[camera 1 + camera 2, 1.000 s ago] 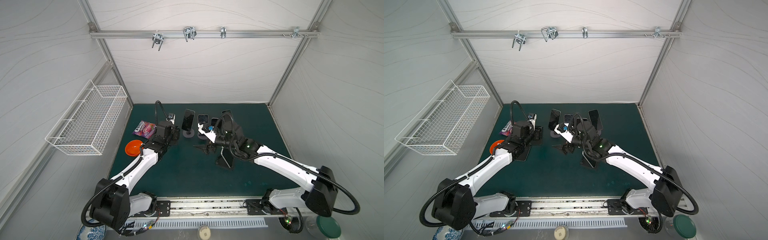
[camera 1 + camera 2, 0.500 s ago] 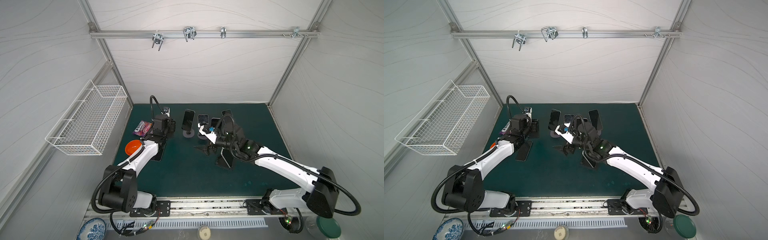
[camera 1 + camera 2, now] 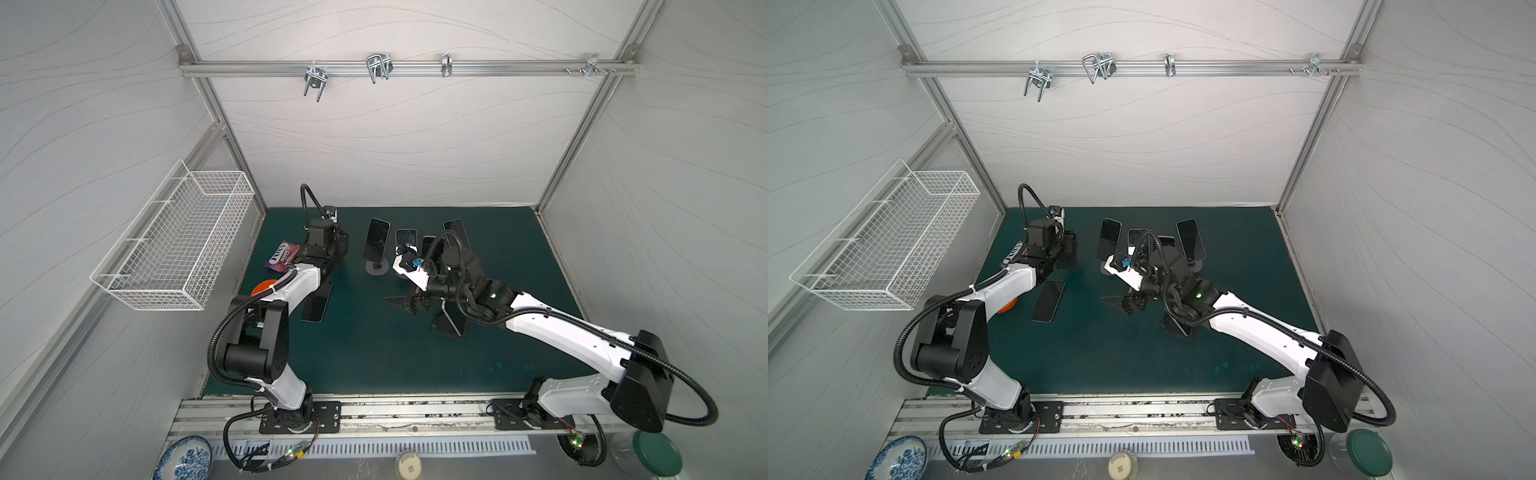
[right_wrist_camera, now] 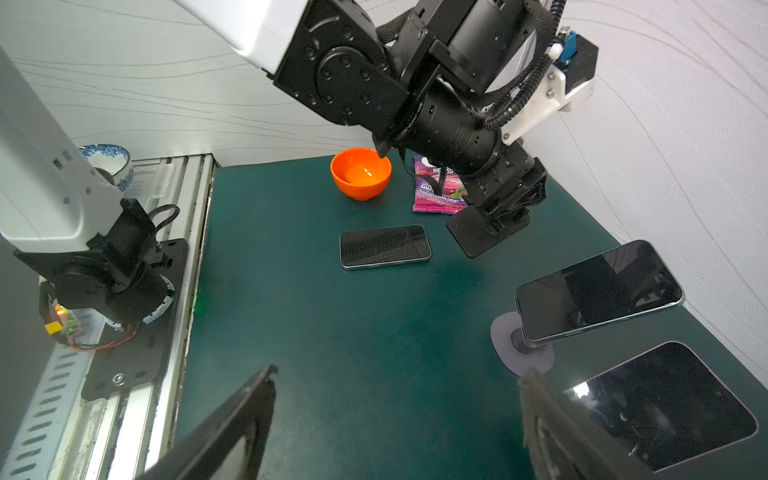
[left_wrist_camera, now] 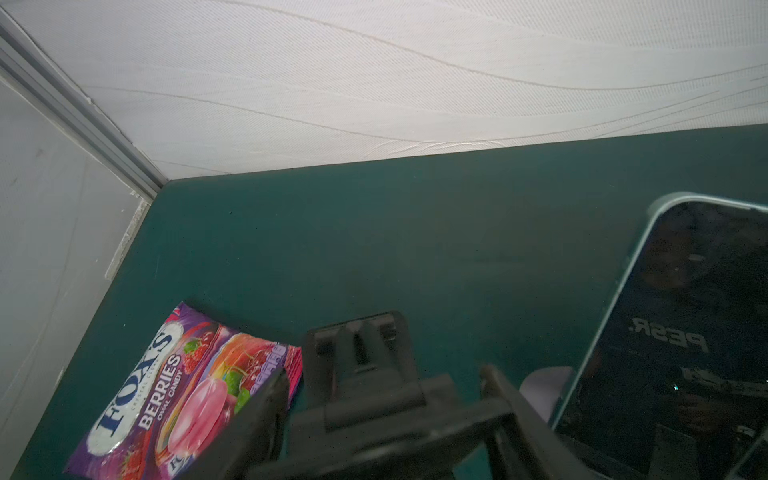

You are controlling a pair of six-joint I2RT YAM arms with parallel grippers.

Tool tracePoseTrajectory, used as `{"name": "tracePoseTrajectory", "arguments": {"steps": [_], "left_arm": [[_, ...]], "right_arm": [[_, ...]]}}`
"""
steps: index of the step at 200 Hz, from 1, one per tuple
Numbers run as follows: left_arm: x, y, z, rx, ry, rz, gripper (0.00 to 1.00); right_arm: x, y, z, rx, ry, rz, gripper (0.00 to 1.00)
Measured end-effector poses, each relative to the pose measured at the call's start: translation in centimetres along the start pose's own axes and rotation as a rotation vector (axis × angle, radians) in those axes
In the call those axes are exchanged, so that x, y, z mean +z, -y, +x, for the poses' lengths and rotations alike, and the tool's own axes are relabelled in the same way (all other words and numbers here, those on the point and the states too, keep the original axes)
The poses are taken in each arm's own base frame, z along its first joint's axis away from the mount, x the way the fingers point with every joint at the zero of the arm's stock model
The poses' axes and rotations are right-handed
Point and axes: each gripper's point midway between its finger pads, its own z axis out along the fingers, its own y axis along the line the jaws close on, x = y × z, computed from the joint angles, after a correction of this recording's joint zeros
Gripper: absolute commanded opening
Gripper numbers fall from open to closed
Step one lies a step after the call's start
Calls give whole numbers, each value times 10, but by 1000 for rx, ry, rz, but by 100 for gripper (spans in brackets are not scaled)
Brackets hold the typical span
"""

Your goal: Remove the phone from the phone stand

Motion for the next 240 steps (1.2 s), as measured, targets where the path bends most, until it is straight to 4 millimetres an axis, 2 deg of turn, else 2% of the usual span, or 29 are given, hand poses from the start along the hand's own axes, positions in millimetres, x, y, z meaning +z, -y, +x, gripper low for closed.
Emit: {"name": "tracePoseTrajectory", "arguments": {"steps": [37, 78, 115, 158, 216, 240], "left_arm": [[16, 1, 1, -4, -8, 6, 67], [33, -2, 11, -6, -35, 3, 68], [49, -11, 17, -14, -55, -15, 69], [61, -12, 27, -30, -82, -16, 70], [72, -5, 22, -72, -85, 25, 74], [77, -6, 21, -83, -95, 32, 77]], "right_arm": [[22, 9, 5, 8, -30, 1, 93], [37, 22, -4, 27, -18, 13, 92], [37, 28, -9, 29, 1, 27, 92], [36, 34, -9, 50, 1, 55, 91], [33, 30, 6, 62, -25, 57, 91], [31, 31, 5, 60, -23, 61, 91]]}}
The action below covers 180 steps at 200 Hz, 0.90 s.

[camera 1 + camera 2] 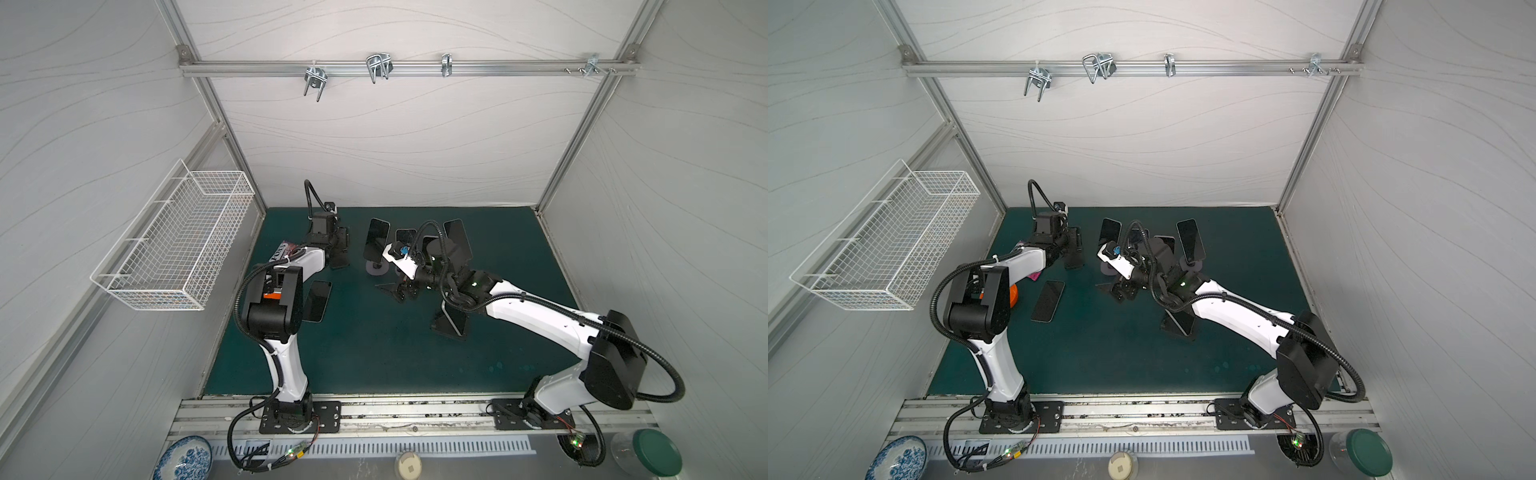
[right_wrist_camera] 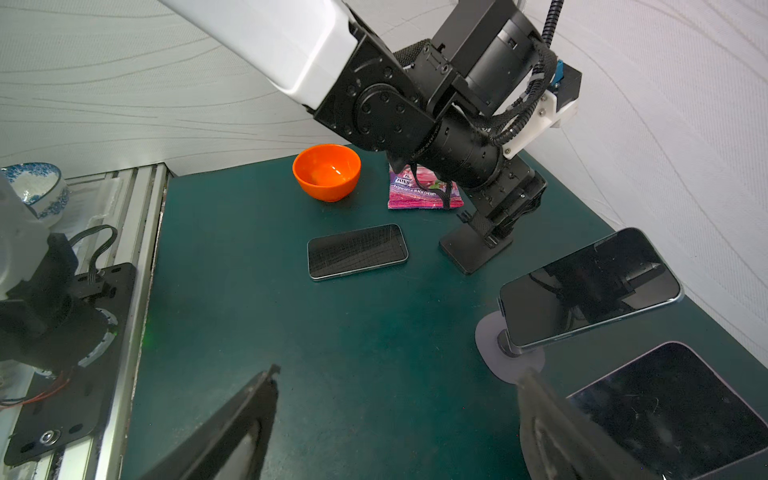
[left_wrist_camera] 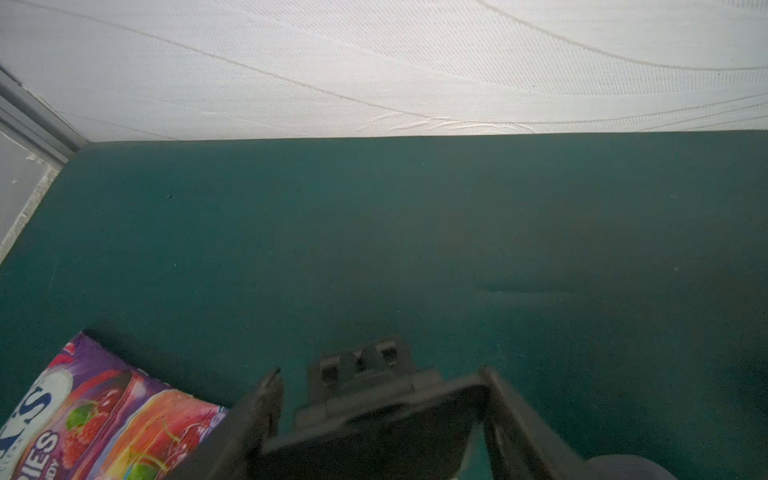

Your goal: Remove the phone from the phone stand

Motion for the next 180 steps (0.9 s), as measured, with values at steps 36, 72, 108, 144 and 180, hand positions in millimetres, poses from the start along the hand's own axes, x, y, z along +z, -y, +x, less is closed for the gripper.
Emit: {"name": "tracePoseTrajectory", "arguments": {"steps": [36, 72, 108, 144, 180], "left_arm": [[1, -1, -4, -16, -4, 1, 77], [1, 0, -2, -19, -15, 4, 81], [1, 0, 0, -21, -25, 6, 91], [-2, 0, -12, -13, -13, 1, 99], [-18, -2, -34, -8, 21, -3, 99]], "right_arm": [[-1, 1, -1, -3, 1, 4, 91], [-2, 0, -2, -5, 4, 5, 91], [-12, -1, -9, -16, 14, 11, 92], [-25, -2, -20, -30, 39, 18, 92], [-39, -6, -28, -44, 50, 19, 93]]}}
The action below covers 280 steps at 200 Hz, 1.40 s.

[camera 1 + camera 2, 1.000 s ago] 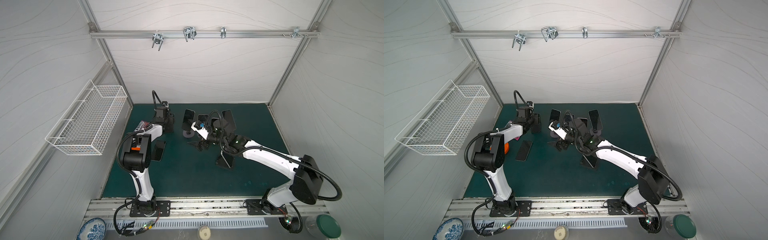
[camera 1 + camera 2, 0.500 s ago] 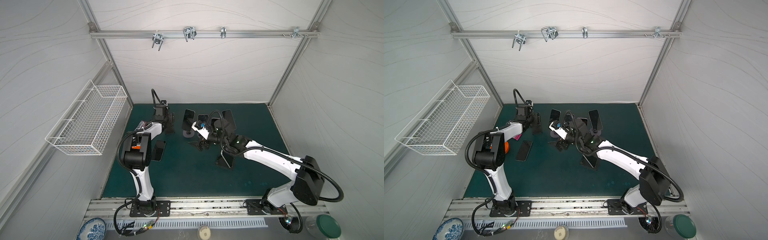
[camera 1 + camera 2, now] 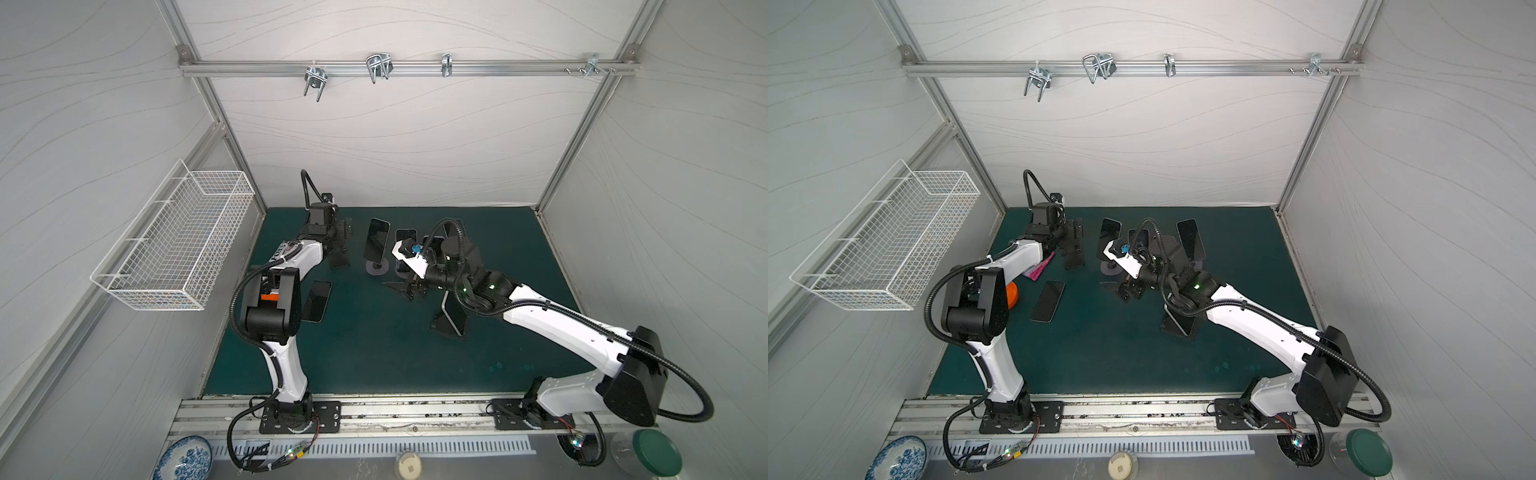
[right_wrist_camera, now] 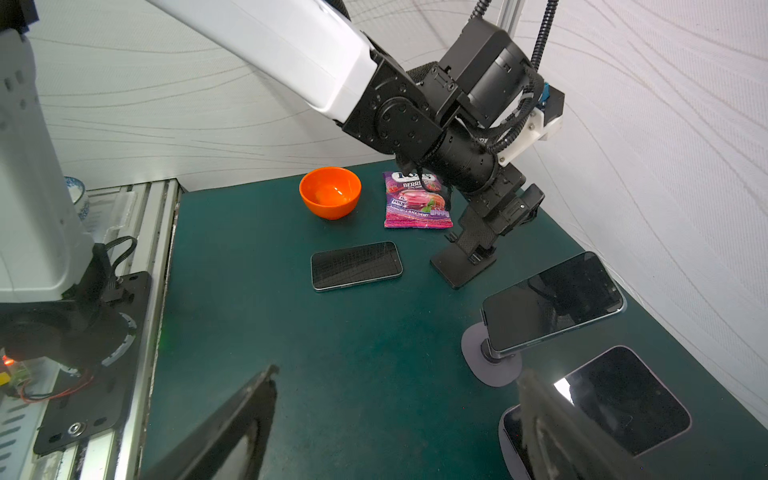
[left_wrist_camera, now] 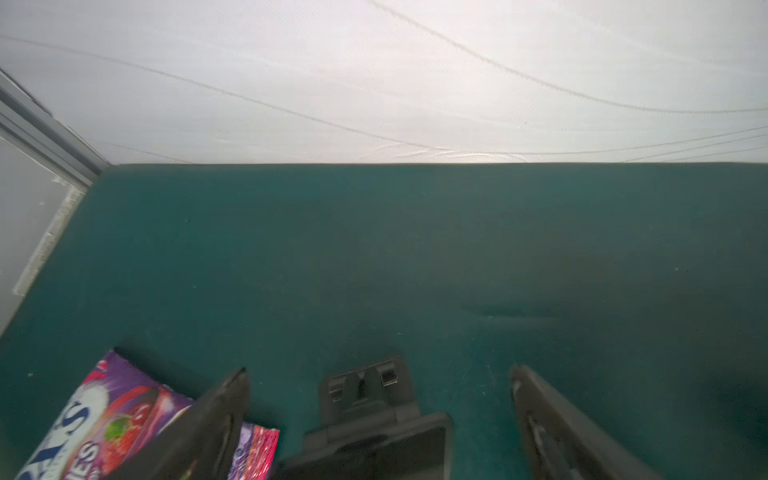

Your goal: Remove the phone from the phone stand

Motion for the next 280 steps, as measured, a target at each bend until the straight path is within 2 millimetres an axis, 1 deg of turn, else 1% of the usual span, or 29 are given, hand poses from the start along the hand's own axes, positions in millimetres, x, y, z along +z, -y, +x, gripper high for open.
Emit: {"name": "tracePoseTrajectory", "arguments": {"steps": [32, 48, 67, 77, 81, 84, 104, 118, 144, 157, 168, 189, 191, 212, 246, 266, 280], "left_arm": [[-31, -1, -31, -5, 65, 3, 98], [-53, 2, -52, -4, 115, 12, 99], [-85, 8, -76, 9, 179, 26, 98], [-105, 15, -86, 24, 215, 42, 99], [-110, 18, -88, 28, 221, 47, 99], [-117, 22, -90, 36, 232, 55, 99], [-154, 49, -89, 82, 262, 114, 98], [-174, 65, -81, 111, 269, 156, 99], [-211, 93, -55, 164, 249, 243, 99], [-228, 103, -44, 187, 241, 286, 99], [-244, 112, -33, 212, 238, 331, 98], [-274, 126, -15, 262, 237, 410, 98], [-279, 129, -13, 271, 242, 423, 98], [-306, 145, 10, 346, 236, 518, 98], [-338, 172, 56, 483, 187, 694, 98], [-351, 185, 79, 547, 153, 784, 98], [-358, 192, 90, 580, 134, 833, 98]], "right_arm": [[-16, 0, -10, -33, 18, 10, 93], [-27, 1, -14, -36, 25, 21, 92], [-43, 7, -18, -29, 33, 49, 91], [-54, 9, -18, -19, 32, 69, 90], [-58, 9, -17, -12, 29, 77, 90], [-60, 10, -17, -9, 28, 84, 91], [-79, 12, -15, 21, 9, 123, 90], [-91, 12, -12, 45, -11, 146, 91], [-115, 10, 0, 109, -46, 193, 90], [-127, 8, 9, 136, -61, 212, 89], [-137, 5, 18, 158, -71, 227, 86], [-155, -2, 35, 180, -90, 247, 85], [-157, -3, 36, 180, -91, 246, 85], [-173, -13, 43, 175, -101, 235, 89], [-190, -29, 53, 130, -130, 196, 93], [-196, -37, 60, 110, -160, 165, 95], [-197, -43, 64, 97, -181, 138, 96]]}}
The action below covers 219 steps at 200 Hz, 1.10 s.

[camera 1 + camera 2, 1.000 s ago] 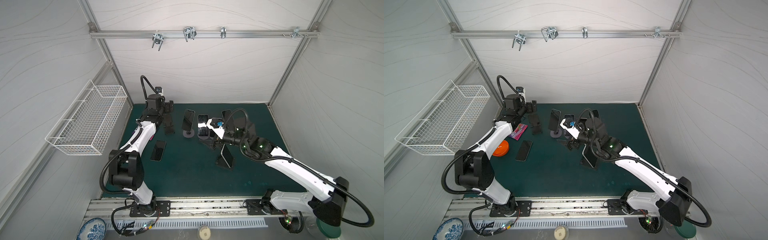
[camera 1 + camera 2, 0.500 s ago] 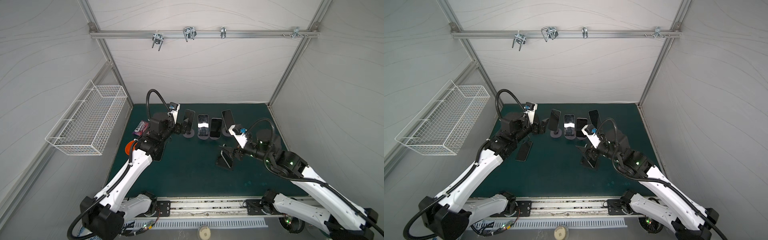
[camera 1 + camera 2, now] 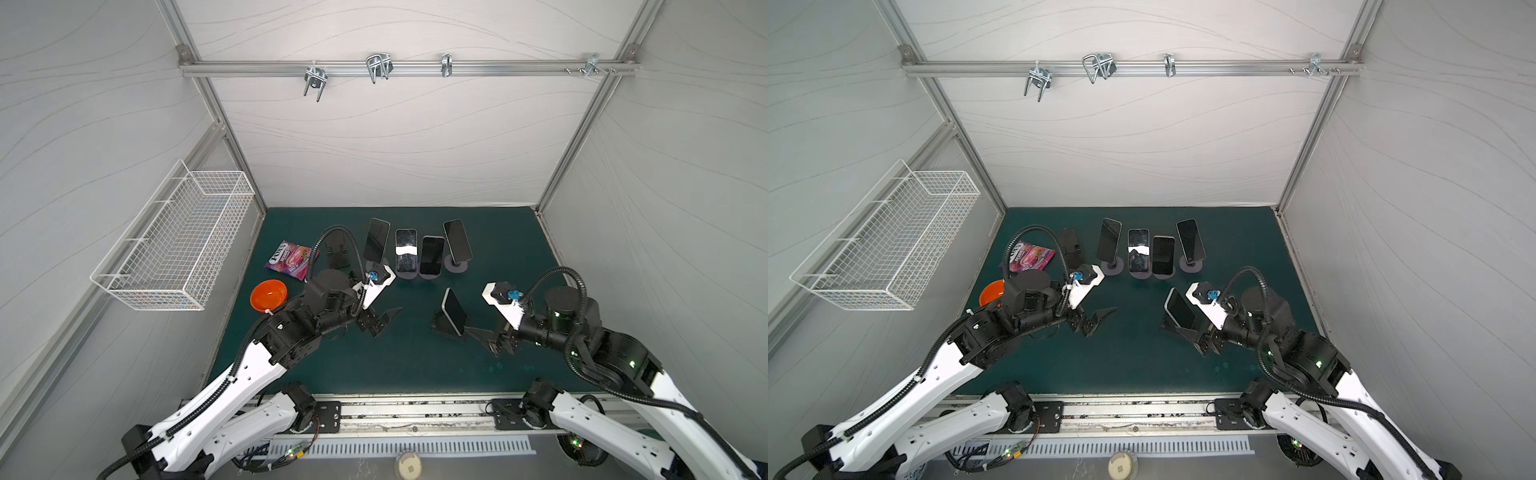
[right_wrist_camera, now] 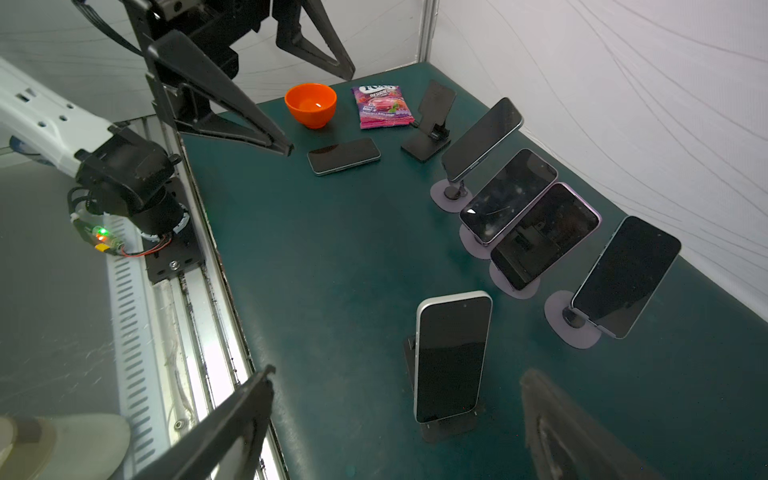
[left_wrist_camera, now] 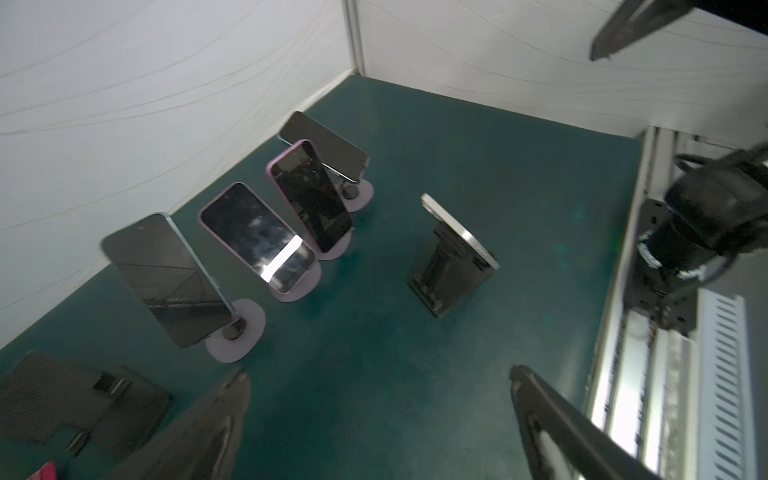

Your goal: Remove the phone from the phone stand

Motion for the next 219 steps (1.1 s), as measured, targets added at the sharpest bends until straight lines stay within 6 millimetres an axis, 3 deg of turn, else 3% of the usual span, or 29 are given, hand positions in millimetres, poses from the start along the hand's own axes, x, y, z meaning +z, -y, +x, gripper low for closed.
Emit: {"name": "tracePoseTrajectory", "arguments": {"steps": [34, 88, 157, 219], "left_arm": [[4, 20, 4, 37, -18, 84, 99], [15, 26, 5, 69, -59, 138, 99], [30, 36, 0, 54, -58, 193, 99], [30, 38, -3, 15, -52, 182, 99]], "right_arm": [[-1, -8, 8, -39, -30, -47, 99], [7, -7, 22, -21, -53, -85, 99], [14, -4, 12, 67, -24, -187, 99], [13, 7, 10, 145, 29, -212, 99]]}}
